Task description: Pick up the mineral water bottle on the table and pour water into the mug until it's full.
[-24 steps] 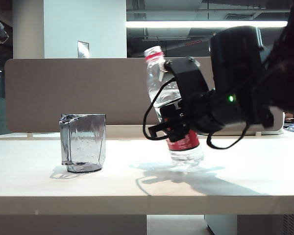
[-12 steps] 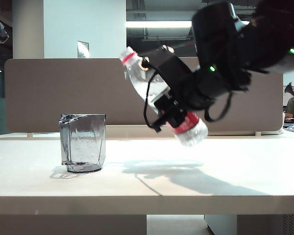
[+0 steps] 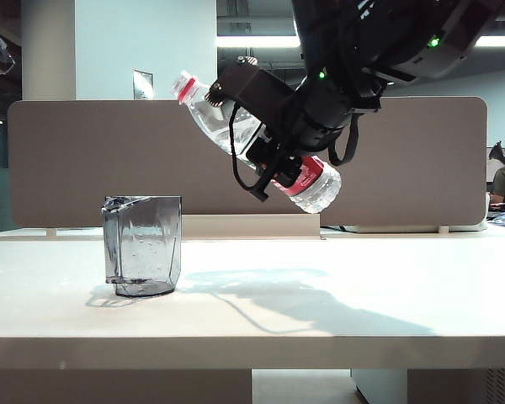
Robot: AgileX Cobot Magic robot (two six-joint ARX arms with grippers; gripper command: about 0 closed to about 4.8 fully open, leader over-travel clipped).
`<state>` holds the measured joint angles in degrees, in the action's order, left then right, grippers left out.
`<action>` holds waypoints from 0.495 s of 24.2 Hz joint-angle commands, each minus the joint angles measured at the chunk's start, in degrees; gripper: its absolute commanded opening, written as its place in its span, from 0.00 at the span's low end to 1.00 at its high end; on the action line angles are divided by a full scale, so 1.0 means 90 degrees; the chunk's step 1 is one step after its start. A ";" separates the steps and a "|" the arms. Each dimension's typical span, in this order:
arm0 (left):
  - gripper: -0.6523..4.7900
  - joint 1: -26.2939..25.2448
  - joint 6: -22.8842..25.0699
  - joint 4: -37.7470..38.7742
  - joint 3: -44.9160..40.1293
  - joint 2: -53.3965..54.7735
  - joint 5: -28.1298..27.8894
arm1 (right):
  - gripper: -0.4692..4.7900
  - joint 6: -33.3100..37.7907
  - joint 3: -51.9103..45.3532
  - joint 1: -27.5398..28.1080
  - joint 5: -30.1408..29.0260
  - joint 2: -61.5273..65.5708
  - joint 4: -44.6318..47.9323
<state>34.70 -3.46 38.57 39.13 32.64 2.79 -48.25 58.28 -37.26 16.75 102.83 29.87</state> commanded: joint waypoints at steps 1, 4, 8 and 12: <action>0.11 0.0002 0.0002 -0.0053 0.0017 0.0007 -0.0019 | 0.39 -0.0219 0.0114 0.0012 0.0022 -0.0090 0.0313; 0.11 0.0002 0.0002 -0.0053 0.0017 0.0007 -0.0019 | 0.39 -0.0440 0.0131 0.0049 0.0015 -0.0090 0.0204; 0.11 0.0002 0.0002 -0.0053 0.0017 0.0007 -0.0019 | 0.39 -0.0758 0.0131 0.0109 0.0010 -0.0087 0.0124; 0.11 0.0002 0.0002 -0.0053 0.0017 0.0007 -0.0019 | 0.39 -0.1146 0.0131 0.0155 0.0002 -0.0087 0.0051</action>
<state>34.70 -3.46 38.57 39.13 32.64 2.79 -56.49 58.78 -35.83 16.71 102.85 27.40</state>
